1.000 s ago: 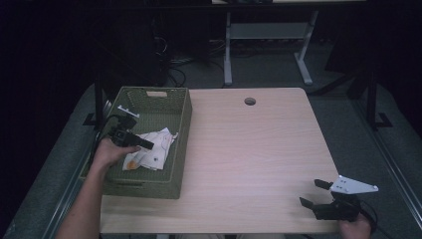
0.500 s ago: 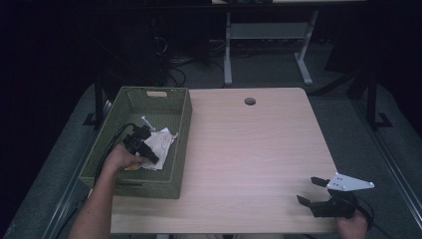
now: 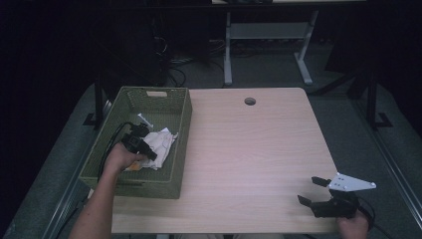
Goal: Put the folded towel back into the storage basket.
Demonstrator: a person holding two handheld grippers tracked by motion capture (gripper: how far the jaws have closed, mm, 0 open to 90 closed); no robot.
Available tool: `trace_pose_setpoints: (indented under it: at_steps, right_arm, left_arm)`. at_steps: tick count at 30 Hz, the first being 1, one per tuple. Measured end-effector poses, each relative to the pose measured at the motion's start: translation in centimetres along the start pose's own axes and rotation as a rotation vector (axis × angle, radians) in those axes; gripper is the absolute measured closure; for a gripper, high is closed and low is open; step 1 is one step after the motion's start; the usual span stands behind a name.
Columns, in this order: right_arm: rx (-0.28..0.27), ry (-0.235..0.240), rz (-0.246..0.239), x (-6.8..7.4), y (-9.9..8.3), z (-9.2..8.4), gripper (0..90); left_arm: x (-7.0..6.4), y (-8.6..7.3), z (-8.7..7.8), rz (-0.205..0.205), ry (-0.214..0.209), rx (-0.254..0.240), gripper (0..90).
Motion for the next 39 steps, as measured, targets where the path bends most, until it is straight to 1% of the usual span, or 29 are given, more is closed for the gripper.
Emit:
trace_pose_setpoints:
  at_steps: [2, 3, 4, 6, 7, 9, 11, 12, 13, 14, 15, 16, 18, 21, 22, 23, 24, 26, 29, 30, 31, 32, 33, 34, 35, 36, 37, 38, 39]
  right_arm:
    - [0.000, -0.001, -0.001, 0.0, 0.0, 0.0, 13.6]
    - [0.000, -0.001, -0.002, 0.0, 0.0, 0.0, 13.7]
    - [0.000, 0.000, -0.004, 0.0, 0.0, 0.1, 13.6]
    - [0.002, -0.001, -0.006, 0.1, 0.0, 0.1, 13.6]
    - [0.004, 0.000, -0.007, 0.1, 0.0, 0.1, 13.6]
    - [0.004, -0.002, -0.010, 0.1, 0.0, 0.1, 13.6]
    - [0.003, -0.001, -0.010, 0.1, 0.1, 0.2, 13.6]
    - [0.003, -0.001, -0.009, 0.1, 0.1, 0.2, 13.6]
    - [0.004, -0.001, -0.008, 0.1, 0.1, 0.2, 13.7]
    - [0.006, 0.000, -0.008, 0.1, 0.1, 0.2, 13.6]
    - [0.006, 0.000, -0.009, 0.1, 0.1, 0.3, 13.7]
    - [0.007, 0.000, -0.010, 0.1, 0.1, 0.3, 13.6]
    - [0.004, 0.000, -0.015, 0.1, 0.1, 0.2, 13.6]
    - [0.004, 0.001, -0.010, 0.1, 0.1, 0.2, 13.6]
    - [0.005, 0.001, -0.008, 0.1, 0.1, 0.2, 13.6]
    - [0.005, 0.001, -0.006, 0.1, 0.1, 0.2, 13.6]
    - [0.007, 0.000, -0.006, 0.1, 0.1, 0.3, 13.7]
    - [0.008, 0.000, -0.008, 0.1, 0.1, 0.3, 13.6]
    - [0.008, -0.001, -0.008, 0.0, 0.1, 0.3, 13.6]
    - [0.008, -0.001, -0.008, 0.0, 0.1, 0.3, 13.6]
    - [0.008, -0.001, -0.006, 0.0, 0.1, 0.3, 13.7]
    - [0.010, 0.000, -0.005, 0.0, 0.1, 0.3, 13.6]
    - [0.009, 0.000, -0.007, 0.0, 0.1, 0.3, 13.6]
    - [0.007, 0.001, -0.007, 0.1, 0.1, 0.3, 13.6]
    - [0.005, 0.002, -0.010, 0.1, 0.1, 0.2, 13.6]
    - [0.003, 0.001, -0.012, 0.1, 0.1, 0.2, 13.6]
    - [0.001, 0.001, -0.010, 0.0, 0.1, 0.2, 13.6]
    - [0.001, 0.000, -0.007, 0.0, 0.1, 0.1, 13.7]
    - [-0.001, 0.000, -0.006, 0.0, 0.1, 0.1, 13.6]
  left_arm:
    - [-0.2, -0.1, 0.1, -0.014, -0.069, -0.006, 79.5]
    - [-0.2, -0.1, -0.1, -0.024, -0.076, -0.016, 75.3]
    - [-0.1, -0.1, -0.2, -0.025, -0.058, -0.018, 70.4]
    - [0.1, -0.2, -0.6, -0.029, -0.038, -0.028, 68.7]
    - [0.2, -0.3, -0.7, -0.029, -0.027, -0.024, 71.8]
    - [0.1, -0.5, -0.6, -0.019, -0.036, -0.010, 81.0]
    - [0.0, -0.8, -0.1, -0.007, -0.037, 0.023, 86.4]
    - [0.0, -0.9, 0.3, 0.010, -0.023, 0.058, 87.2]
    - [-0.1, -1.0, 0.7, 0.009, 0.001, 0.092, 86.7]
    - [0.0, -1.1, 1.0, 0.021, 0.021, 0.115, 85.9]
    - [0.0, -1.1, 1.0, 0.019, 0.021, 0.114, 86.4]
    - [0.1, -1.0, 0.8, 0.016, 0.035, 0.108, 86.1]
    - [0.2, -0.9, 0.4, 0.005, 0.040, 0.087, 83.8]
    - [0.4, -0.6, -0.3, -0.010, 0.034, 0.023, 83.1]
    - [0.4, -0.5, -0.5, -0.018, 0.027, -0.001, 83.1]
    - [0.5, -0.3, -0.6, -0.026, 0.002, -0.031, 83.1]
    - [0.4, -0.2, -0.7, -0.027, -0.036, -0.057, 83.1]
    - [0.3, 0.0, -0.6, -0.019, -0.049, -0.050, 83.3]
    - [0.2, 0.0, 0.2, -0.008, -0.028, -0.012, 83.4]
    - [0.2, -0.2, 0.7, -0.001, -0.008, 0.023, 83.0]
    - [0.3, -0.2, 1.0, -0.005, 0.004, 0.041, 82.0]
    - [0.5, -0.3, 1.2, 0.001, 0.002, 0.043, 82.3]
    - [0.5, -0.3, 1.1, -0.012, -0.002, 0.033, 82.4]
    - [0.8, -0.2, 0.8, -0.013, 0.019, 0.019, 82.2]
    - [0.9, -0.1, 0.5, -0.013, 0.028, 0.006, 82.1]
    - [1.2, 0.1, -0.1, -0.022, 0.037, -0.030, 82.2]
    - [1.4, 0.2, -0.4, -0.022, 0.051, -0.054, 82.9]
    - [1.8, 0.4, -0.9, -0.026, 0.072, -0.083, 84.3]
    - [2.2, 0.6, -1.1, -0.042, 0.087, -0.102, 85.8]
Point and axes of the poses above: each handheld gripper's, and its own axes: z roughly forward along the jaws, y roughly out of its top, x roughly to its left, the point moved 4 cm from there along z, roughly forward along the jaws, and after that the axes turned 14 degrees about z, right-handed, at the moved point
